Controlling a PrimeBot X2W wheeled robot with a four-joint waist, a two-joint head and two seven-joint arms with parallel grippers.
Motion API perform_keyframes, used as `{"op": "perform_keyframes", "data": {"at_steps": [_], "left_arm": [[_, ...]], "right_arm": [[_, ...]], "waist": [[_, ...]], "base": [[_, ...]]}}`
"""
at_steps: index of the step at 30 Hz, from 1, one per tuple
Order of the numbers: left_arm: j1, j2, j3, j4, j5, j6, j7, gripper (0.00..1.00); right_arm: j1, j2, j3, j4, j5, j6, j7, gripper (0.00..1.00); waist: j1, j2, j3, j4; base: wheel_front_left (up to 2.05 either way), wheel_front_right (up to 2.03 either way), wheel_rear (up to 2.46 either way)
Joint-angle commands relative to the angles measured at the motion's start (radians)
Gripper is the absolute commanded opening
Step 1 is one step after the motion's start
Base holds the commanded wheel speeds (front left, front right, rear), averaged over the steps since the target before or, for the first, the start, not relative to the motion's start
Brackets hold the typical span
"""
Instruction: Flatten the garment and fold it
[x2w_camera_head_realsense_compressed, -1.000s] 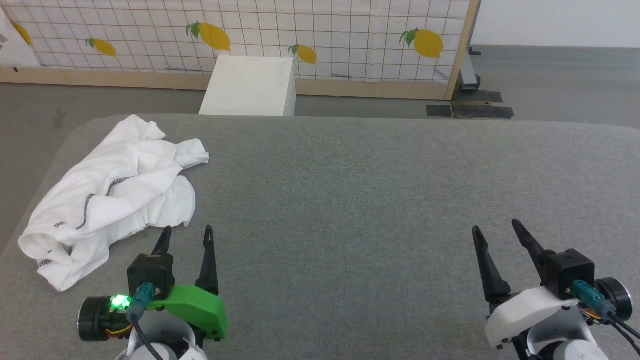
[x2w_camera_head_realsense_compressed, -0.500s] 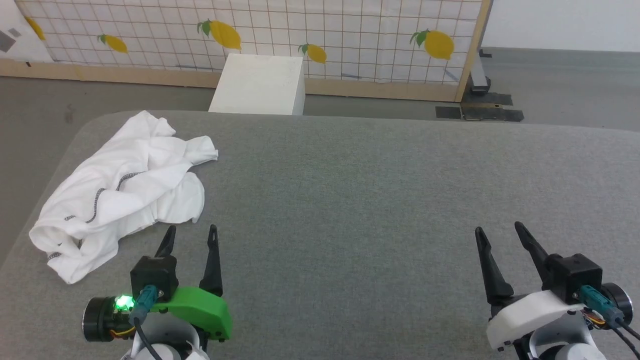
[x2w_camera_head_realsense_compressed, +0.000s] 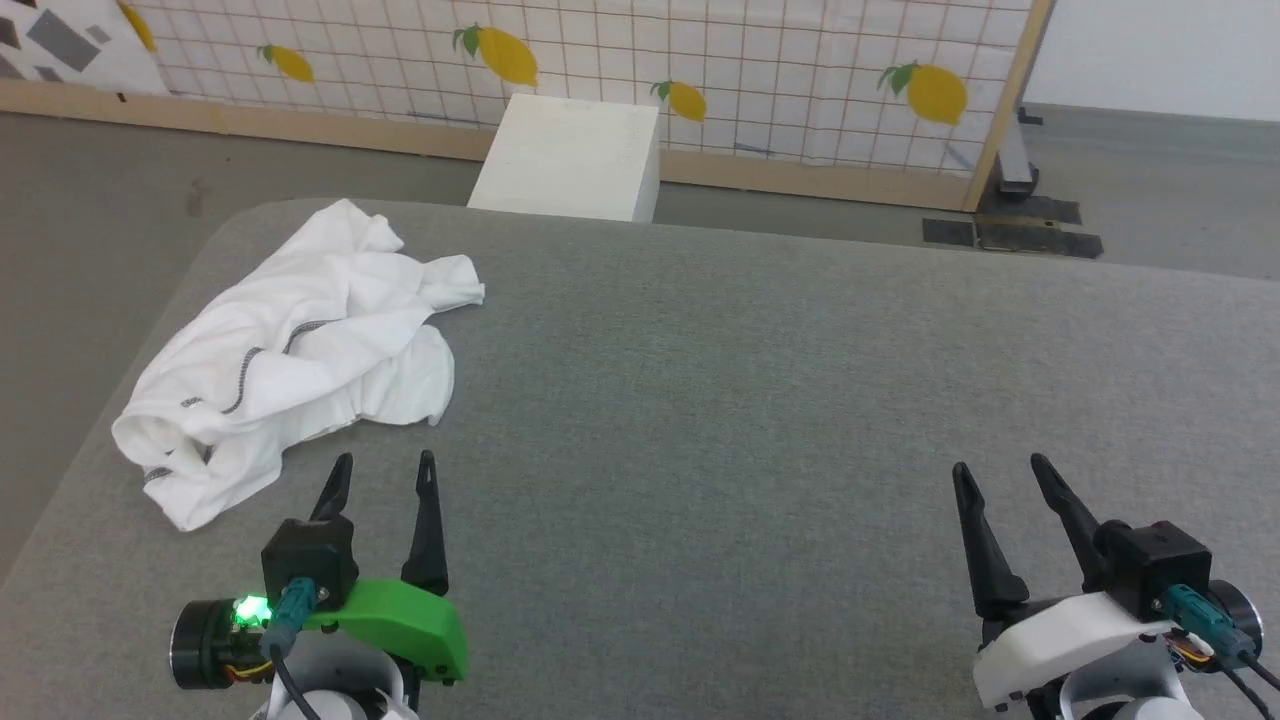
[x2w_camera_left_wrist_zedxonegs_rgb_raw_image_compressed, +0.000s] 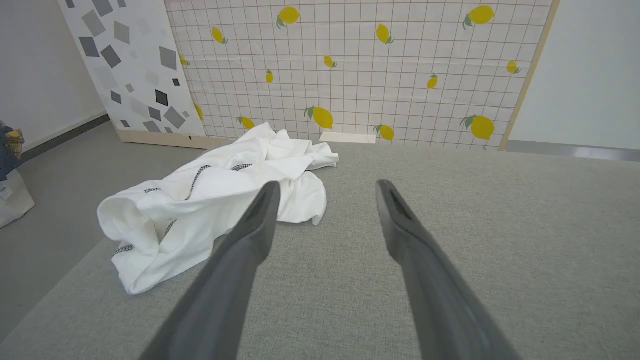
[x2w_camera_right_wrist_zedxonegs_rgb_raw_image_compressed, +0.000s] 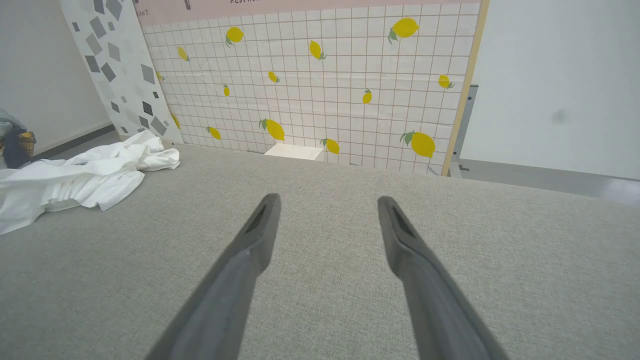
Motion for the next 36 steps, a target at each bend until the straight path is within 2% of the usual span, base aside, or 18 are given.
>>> {"op": "perform_keyframes", "data": {"at_steps": [1,36], "left_arm": [[0.018,-0.001,-0.003,0.005,-0.012,0.007,-0.011,1.00],[0.047,-0.003,-0.033,0.030,-0.063,0.043,-0.082,1.00]], "right_arm": [[0.009,0.000,0.000,0.004,0.013,0.000,-0.011,1.00],[0.034,0.000,0.049,0.046,0.075,-0.001,-0.083,1.00]], "waist": [[0.0000,0.0000,0.000,0.016],[0.0000,0.0000,-0.005,0.238]], "base": [[0.00,0.00,0.00],[0.00,0.00,0.00]]}}
